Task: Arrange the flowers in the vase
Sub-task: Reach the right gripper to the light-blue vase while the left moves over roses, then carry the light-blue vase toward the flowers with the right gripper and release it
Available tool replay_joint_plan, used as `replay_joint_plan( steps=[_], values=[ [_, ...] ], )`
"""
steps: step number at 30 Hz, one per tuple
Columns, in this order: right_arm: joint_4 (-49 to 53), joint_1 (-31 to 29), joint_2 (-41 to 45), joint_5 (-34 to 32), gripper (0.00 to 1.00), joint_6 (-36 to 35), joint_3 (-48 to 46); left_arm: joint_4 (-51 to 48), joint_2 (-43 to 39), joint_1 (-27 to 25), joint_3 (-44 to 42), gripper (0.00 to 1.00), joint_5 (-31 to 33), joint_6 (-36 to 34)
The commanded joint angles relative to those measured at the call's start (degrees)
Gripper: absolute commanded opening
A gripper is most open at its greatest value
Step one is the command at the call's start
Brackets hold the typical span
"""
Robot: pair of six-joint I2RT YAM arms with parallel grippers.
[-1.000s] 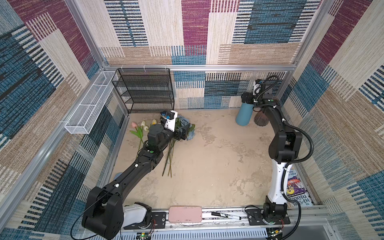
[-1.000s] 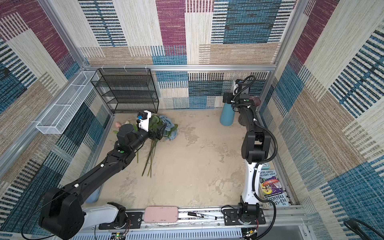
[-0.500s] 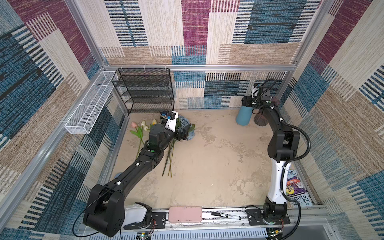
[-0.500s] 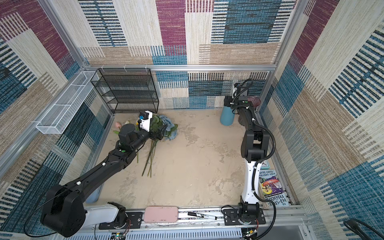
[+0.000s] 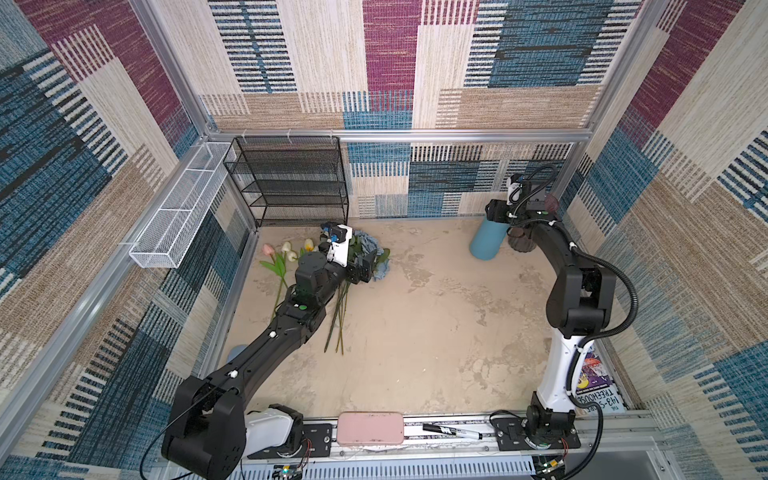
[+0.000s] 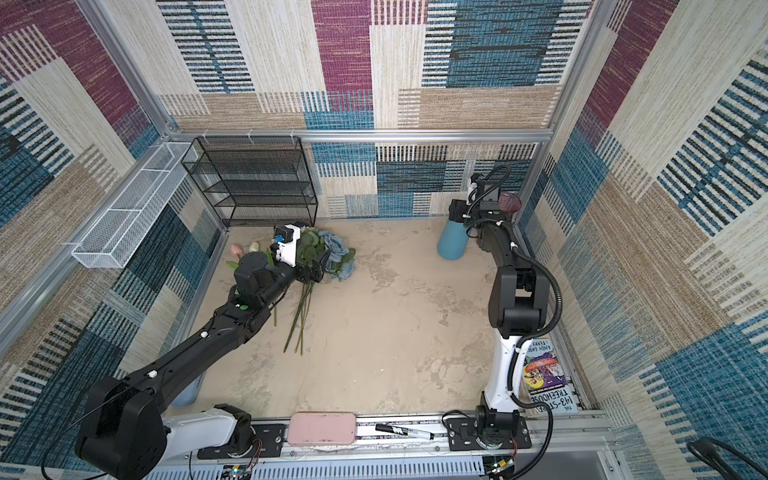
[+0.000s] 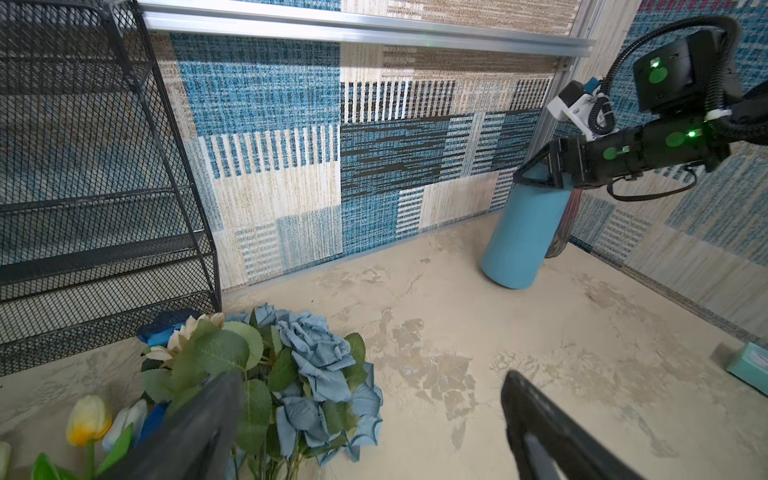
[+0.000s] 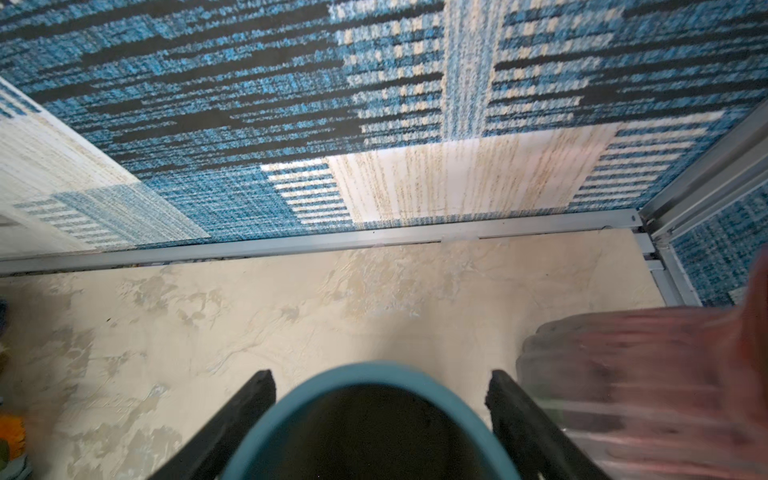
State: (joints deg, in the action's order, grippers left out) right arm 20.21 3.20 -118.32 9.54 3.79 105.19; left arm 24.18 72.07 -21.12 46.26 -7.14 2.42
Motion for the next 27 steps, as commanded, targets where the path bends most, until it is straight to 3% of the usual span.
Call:
replay_joint_plan(
  steps=[1, 6, 15, 21, 27],
  values=[
    [-8.2, -0.6, 3.5, 2.7, 0.36, 1.4, -2.5, 1.3, -0.5, 0.0, -0.6, 1.00, 1.5, 1.7],
    [-13.6, -5.0, 11.0, 1.4, 0.35, -1.0, -12.0, 1.0, -1.4, 0.0, -1.6, 0.99, 2.8, 2.6],
    [-26.0, -22.4, 20.9, 0.1, 0.31, -6.0, -27.0, -2.2, -6.4, 0.0, -6.9, 0.97, 11.0, 4.7],
    [-28.5, -30.1, 18.5, 0.7, 0.31, -9.2, -27.2, -4.9, -8.3, 0.0, -9.8, 0.93, 15.0, 5.5],
    [-25.6, -32.3, 16.0, 2.4, 0.32, -10.8, -25.2, -5.5, -8.0, 0.0, -11.9, 0.94, 14.7, 6.8]
  ],
)
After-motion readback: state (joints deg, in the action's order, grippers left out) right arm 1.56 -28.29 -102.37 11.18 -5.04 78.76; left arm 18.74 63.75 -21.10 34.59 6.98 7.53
